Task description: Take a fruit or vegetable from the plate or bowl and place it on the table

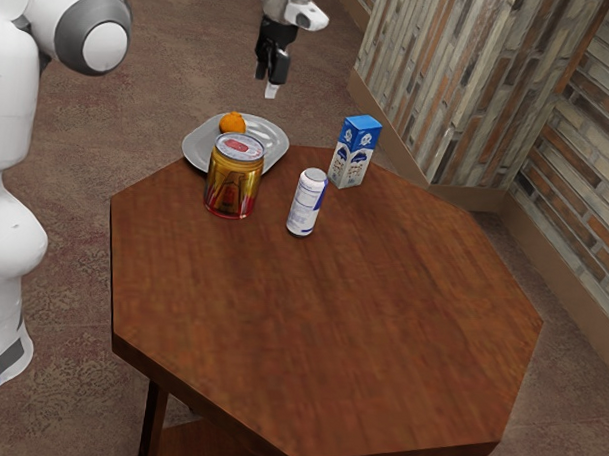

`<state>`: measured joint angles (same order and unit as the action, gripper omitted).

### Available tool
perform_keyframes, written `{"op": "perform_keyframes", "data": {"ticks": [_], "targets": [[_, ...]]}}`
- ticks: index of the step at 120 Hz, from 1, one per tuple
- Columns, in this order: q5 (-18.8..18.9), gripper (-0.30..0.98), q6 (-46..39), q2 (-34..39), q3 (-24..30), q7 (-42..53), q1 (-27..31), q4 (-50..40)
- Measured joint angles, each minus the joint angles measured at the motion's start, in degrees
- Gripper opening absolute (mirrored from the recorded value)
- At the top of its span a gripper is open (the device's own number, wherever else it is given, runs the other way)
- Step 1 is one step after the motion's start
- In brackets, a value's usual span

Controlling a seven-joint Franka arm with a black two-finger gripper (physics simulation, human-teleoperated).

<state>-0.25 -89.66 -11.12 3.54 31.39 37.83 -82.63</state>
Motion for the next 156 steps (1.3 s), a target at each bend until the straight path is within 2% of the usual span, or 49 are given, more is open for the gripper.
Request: {"op": "perform_keyframes", "data": {"ticks": [22,53,76,104,121,139,156], "targets": [[0.0,0.66,0.0,-0.1,-0.4,0.9,2.8,-3.3],[-0.1,0.66,-3.5,-1.8,-1.4,1.7,2.9,-6.5],[-0.3,0.66,-5.6,-1.6,-4.2,1.4,2.9,-6.0],[-0.5,0.66,-5.7,-1.6,-4.7,1.2,2.6,-3.8],[-0.4,0.66,-4.9,-1.7,-8.3,1.2,3.1,-4.0],[-1.5,0.66,-4.9,-5.0,-7.9,1.1,1.9,-0.1],[-2.5,0.66,-5.0,-7.3,-8.1,1.1,2.3,-0.7]]}}
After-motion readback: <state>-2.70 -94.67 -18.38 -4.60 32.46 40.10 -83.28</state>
